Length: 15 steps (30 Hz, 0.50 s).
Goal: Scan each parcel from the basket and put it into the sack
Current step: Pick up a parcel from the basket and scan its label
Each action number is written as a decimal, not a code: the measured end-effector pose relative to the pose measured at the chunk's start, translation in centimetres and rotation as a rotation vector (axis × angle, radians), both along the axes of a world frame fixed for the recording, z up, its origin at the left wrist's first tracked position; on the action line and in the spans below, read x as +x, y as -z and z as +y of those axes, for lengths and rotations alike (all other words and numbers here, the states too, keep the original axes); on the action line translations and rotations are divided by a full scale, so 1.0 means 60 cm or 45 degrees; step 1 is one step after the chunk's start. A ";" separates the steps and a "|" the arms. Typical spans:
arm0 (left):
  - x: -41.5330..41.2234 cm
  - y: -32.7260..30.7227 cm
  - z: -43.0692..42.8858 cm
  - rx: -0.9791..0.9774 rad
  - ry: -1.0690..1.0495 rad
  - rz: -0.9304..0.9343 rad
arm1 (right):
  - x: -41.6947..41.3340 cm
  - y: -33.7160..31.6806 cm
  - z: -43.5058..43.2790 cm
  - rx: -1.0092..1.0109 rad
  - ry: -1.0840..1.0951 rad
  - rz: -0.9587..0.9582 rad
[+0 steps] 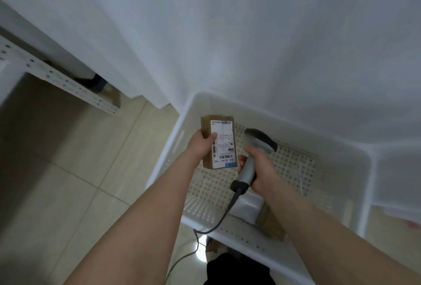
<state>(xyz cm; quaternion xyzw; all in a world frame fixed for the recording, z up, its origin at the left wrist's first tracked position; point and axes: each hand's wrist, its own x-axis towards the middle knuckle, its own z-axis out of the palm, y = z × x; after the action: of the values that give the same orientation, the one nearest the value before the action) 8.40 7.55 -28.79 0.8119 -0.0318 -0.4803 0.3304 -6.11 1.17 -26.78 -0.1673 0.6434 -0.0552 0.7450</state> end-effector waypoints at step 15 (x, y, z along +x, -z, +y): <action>0.013 -0.646 0.102 -0.312 -0.246 -0.159 | 0.025 -0.587 0.071 -0.267 -0.211 -0.277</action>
<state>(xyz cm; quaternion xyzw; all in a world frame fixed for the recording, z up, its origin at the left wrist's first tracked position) 9.16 13.66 9.96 0.7931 -0.0324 -0.3874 0.4688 -4.58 5.41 8.47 -0.2896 0.5338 -0.0783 0.7906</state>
